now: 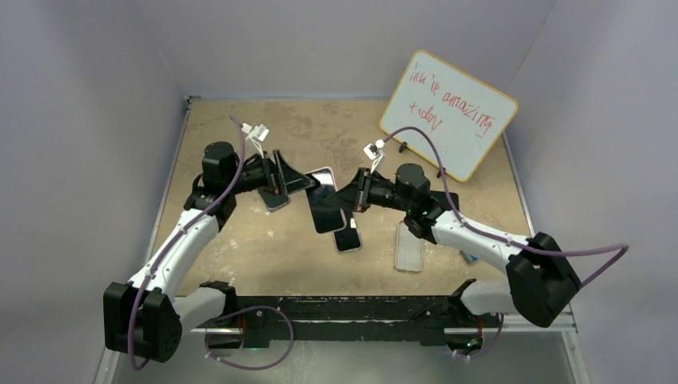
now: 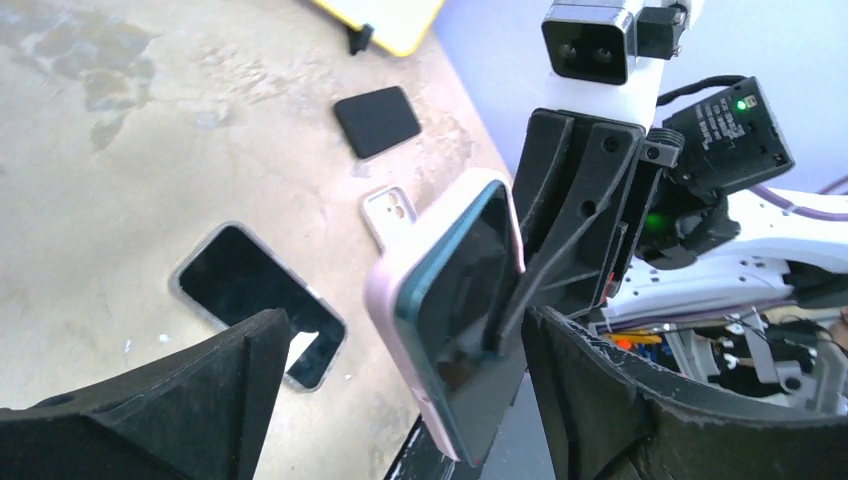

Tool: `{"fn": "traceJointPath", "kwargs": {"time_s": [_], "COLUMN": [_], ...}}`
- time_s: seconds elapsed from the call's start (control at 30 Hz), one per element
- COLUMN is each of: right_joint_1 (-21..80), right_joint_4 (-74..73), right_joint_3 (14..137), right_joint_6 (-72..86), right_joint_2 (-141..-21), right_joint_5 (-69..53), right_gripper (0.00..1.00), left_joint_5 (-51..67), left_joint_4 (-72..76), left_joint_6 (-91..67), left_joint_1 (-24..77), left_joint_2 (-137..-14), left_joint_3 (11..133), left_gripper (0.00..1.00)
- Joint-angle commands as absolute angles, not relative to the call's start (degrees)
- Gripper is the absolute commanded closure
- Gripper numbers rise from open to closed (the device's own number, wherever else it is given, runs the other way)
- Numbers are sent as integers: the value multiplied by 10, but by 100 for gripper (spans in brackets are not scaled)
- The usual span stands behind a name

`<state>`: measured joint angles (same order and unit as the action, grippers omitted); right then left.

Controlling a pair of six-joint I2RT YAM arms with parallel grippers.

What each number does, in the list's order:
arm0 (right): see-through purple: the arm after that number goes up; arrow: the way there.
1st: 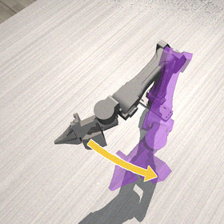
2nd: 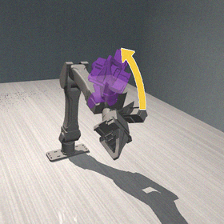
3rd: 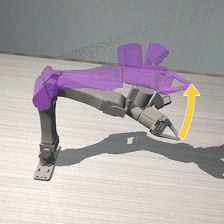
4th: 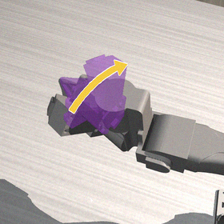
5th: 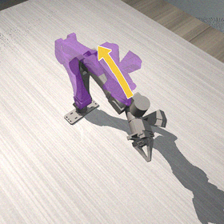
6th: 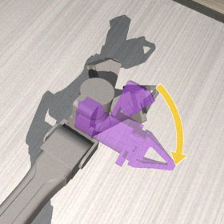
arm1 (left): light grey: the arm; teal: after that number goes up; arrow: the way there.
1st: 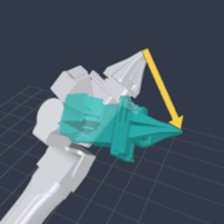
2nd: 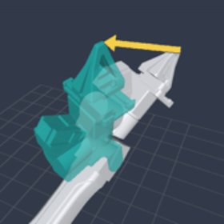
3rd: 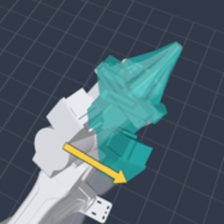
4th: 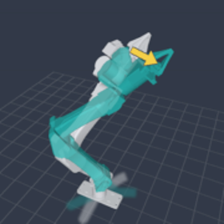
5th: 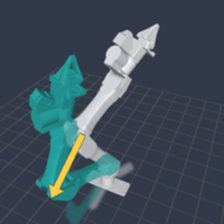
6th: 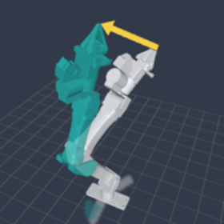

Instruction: Put the phone into the phone case

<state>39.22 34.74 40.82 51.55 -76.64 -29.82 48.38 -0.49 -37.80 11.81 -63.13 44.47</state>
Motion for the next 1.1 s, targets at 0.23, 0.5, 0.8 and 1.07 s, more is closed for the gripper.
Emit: {"fn": "traceJointPath", "kwargs": {"time_s": [0.23,0.5,0.8,1.07], "right_joint_1": [391,390,384,384], "right_joint_4": [644,719,705,729], "right_joint_3": [379,360,355,376], "right_joint_6": [657,714,710,729], "right_joint_2": [-753,-793,-826,-864], "right_joint_5": [-435,-420,-414,-421], "right_gripper": [100,100,88,94], "left_joint_5": [578,581,554,567], "left_joint_4": [315,456,251,197], "left_joint_6": [-572,-689,-587,-571], "left_joint_1": [120,120,120,120], "left_joint_2": [-592,-582,-608,-625], "left_joint_3": [381,318,372,405], "left_gripper": [17,51,100,98]}}
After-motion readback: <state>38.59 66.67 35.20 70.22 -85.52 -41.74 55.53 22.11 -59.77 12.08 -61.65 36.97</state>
